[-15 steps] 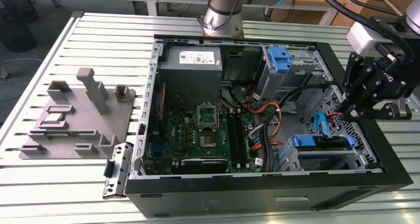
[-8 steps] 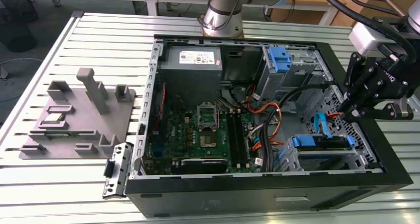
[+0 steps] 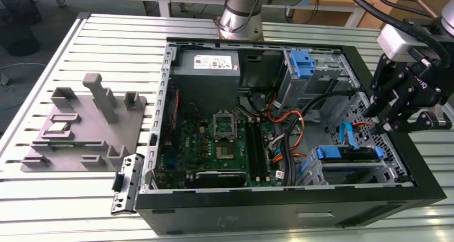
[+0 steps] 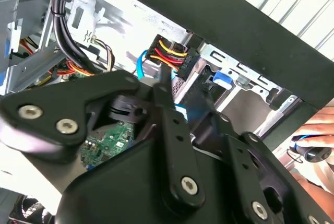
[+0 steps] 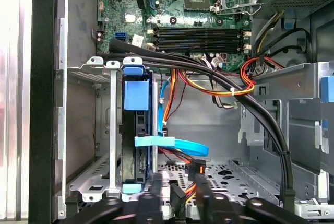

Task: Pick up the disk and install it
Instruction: 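Insert the second disk wire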

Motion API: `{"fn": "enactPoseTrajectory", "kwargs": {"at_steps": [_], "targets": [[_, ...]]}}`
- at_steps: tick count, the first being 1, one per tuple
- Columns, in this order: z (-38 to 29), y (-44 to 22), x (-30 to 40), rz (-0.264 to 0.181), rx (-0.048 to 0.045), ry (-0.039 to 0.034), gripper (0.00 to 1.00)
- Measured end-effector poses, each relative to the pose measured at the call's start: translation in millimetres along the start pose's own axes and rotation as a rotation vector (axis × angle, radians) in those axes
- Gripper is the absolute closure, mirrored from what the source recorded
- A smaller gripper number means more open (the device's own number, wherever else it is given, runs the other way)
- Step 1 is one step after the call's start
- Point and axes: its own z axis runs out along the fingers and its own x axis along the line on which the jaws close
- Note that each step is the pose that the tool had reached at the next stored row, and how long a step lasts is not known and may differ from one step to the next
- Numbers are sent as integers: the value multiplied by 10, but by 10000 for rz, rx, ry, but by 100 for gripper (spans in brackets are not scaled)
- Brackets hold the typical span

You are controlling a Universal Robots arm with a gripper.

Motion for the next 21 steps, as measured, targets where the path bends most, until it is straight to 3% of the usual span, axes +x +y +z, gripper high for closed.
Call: {"fn": "enactPoseTrajectory", "kwargs": {"at_steps": [2, 3, 9, 21], "targets": [[0, 0, 0, 0, 0, 0, 64], [0, 0, 0, 0, 0, 0, 57], [5, -63, -1, 30, 0, 0, 57], [83, -136, 33, 166, -3, 19, 57]]}}
